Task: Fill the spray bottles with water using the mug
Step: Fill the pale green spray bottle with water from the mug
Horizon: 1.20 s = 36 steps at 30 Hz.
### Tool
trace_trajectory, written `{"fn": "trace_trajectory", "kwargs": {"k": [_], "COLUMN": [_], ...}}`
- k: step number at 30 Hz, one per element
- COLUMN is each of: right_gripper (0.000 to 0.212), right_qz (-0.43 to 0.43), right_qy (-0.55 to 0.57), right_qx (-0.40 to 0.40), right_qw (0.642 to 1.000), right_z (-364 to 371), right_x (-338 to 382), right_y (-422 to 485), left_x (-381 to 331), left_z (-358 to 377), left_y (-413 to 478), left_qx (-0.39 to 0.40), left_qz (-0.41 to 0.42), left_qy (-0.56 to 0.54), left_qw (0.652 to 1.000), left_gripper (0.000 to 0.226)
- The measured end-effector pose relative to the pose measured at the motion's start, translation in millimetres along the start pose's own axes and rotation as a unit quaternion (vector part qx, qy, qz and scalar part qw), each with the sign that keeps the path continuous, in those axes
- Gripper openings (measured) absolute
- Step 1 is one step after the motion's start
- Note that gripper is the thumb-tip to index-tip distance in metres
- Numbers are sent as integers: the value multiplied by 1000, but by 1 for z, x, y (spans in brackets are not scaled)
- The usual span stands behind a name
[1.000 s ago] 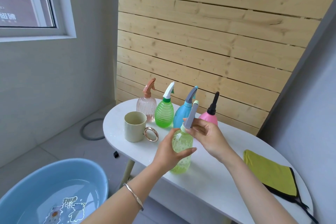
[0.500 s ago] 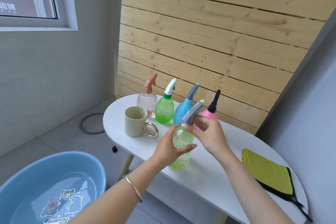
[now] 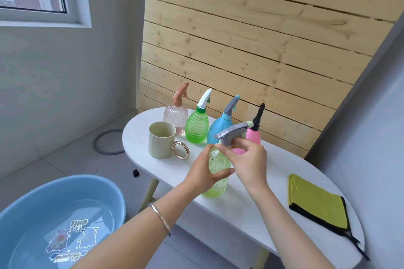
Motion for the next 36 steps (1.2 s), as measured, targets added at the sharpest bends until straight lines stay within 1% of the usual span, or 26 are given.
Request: {"fn": "trace_trajectory", "kwargs": {"k": [1,3,5,7,10,12,13,15,18,20,21,22,23,25,26,27,29,31,33,34,35,36], "right_gripper": [26,28,28,26,25,26,24,20,20,24,24,23,20,17,18,19,19,18,18,19,20,21], "right_qz": [-2,-1,4,14,43,73,78,65,62,66,67,68,68,79,86,90,92,90,95,98,98,99], "right_qy": [3,23,34,54,98,139,144,127,117,114,108,102,100,121,133,137,135,143,156,159,157,153], "right_qx": [-26,-48,-41,-17,36,66,67,50,-8,-29,-26,-13,8,72,100,116,115,91,77,75,81,91], "right_qw": [1000,999,999,998,994,985,984,989,991,991,992,992,993,987,982,980,980,981,980,980,979,979], "right_z": [0,0,1,0,-3,-6,-7,-9,-11,-13,-15,-16,-17,-15,-14,-13,-14,-19,-21,-22,-23,-23], "right_x": [-1,-4,-5,-8,-19,-25,-26,-23,-27,-30,-30,-30,-29,-27,-27,-26,-27,-28,-32,-33,-33,-32], "right_y": [-4,-7,-4,0,4,4,4,3,0,-1,0,1,3,5,5,6,6,5,5,5,7,8], "left_x": [-1,-2,-1,5,8,4,1,1,5,3,0,-1,-1,0,3,5,7,4,1,0,-1,0], "left_z": [0,2,1,-3,-14,-11,-6,4,14,15,14,15,17,19,18,15,15,21,26,29,30,30], "left_y": [0,-3,-6,-7,-6,-3,-4,-6,-7,-5,-3,-1,1,2,3,4,7,10,11,11,10,8], "left_qx": [12,51,84,97,94,118,128,114,48,6,-1,8,37,125,155,168,159,115,64,55,64,96], "left_qz": [2,-4,-17,-37,-66,-55,-45,-38,-48,-43,-39,-37,-38,-58,-74,-85,-86,-72,-46,-40,-46,-58], "left_qy": [0,6,2,-2,8,52,65,41,-26,2,22,33,31,8,-9,-27,-26,16,65,63,40,7], "left_qw": [1000,999,996,995,993,990,989,992,997,999,999,999,998,990,985,982,983,991,995,996,996,994], "left_gripper": [65,72,84,92,87,81,76,68,60,64,69,73,79,92,93,90,79,72,75,79,83,89]}}
Point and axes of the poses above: each hand's wrist, its own y-axis towards the middle knuckle, its own z-axis out of the palm, x = y × z, the point moved 7 cm from there along y, towards the middle knuckle, and after that the axes turned 10 degrees about z, right-handed, at the moved point
